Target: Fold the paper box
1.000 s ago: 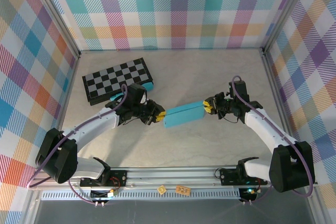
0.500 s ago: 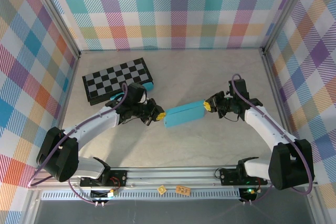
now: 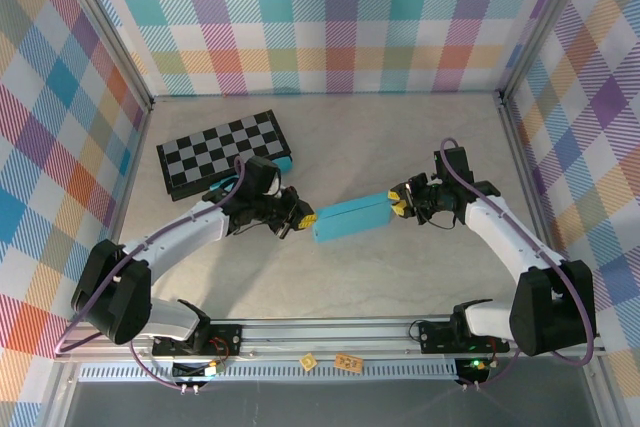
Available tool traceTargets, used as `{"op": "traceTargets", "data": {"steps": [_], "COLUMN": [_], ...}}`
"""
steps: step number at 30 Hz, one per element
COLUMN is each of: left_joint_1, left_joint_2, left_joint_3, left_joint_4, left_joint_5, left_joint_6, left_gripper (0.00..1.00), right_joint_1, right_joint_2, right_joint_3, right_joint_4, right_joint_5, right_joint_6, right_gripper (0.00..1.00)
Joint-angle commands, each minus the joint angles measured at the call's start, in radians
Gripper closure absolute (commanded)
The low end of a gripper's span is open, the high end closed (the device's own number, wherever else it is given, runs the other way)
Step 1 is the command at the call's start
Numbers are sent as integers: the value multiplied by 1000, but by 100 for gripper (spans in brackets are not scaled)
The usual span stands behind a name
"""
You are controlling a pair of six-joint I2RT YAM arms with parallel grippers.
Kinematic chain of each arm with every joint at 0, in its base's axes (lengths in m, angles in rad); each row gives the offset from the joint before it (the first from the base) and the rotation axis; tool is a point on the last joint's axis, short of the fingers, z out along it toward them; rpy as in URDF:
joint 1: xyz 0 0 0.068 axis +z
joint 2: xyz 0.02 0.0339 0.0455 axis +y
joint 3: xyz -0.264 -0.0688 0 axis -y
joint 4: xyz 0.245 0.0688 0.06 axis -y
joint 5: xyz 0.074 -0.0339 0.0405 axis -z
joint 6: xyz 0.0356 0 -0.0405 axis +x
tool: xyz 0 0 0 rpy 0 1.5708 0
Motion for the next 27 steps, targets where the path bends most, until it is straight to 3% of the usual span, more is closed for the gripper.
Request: {"op": "traceTargets", "data": {"steps": [1, 5, 8, 14, 20, 27], "left_joint_1": [8, 8, 8, 8, 8, 7], "left_joint_2": [42, 44, 41, 38, 39, 48], "left_joint_3": [4, 2, 4, 36, 43, 56], "left_joint_4": [-109, -108, -105, -135, -128, -106], "left_joint_5": [-50, -51, -49, -50, -40, -30], "left_joint_6": [22, 22, 25, 55, 70, 78], "left_gripper": [95, 94, 93, 88, 86, 86], "right_joint_1": [2, 19, 53, 208, 293, 325], "right_joint_2": [37, 31, 21, 4, 70, 266], "right_joint_3": [-11, 49, 105, 177, 278, 454], "right_joint_4": [-215, -249, -301, -361, -287, -329], "right_joint_5": [83, 104, 142, 248, 329, 272], "right_joint_6": [-22, -32, -23, 172, 275, 274], "right_gripper": [72, 63, 51, 29, 22, 19]}}
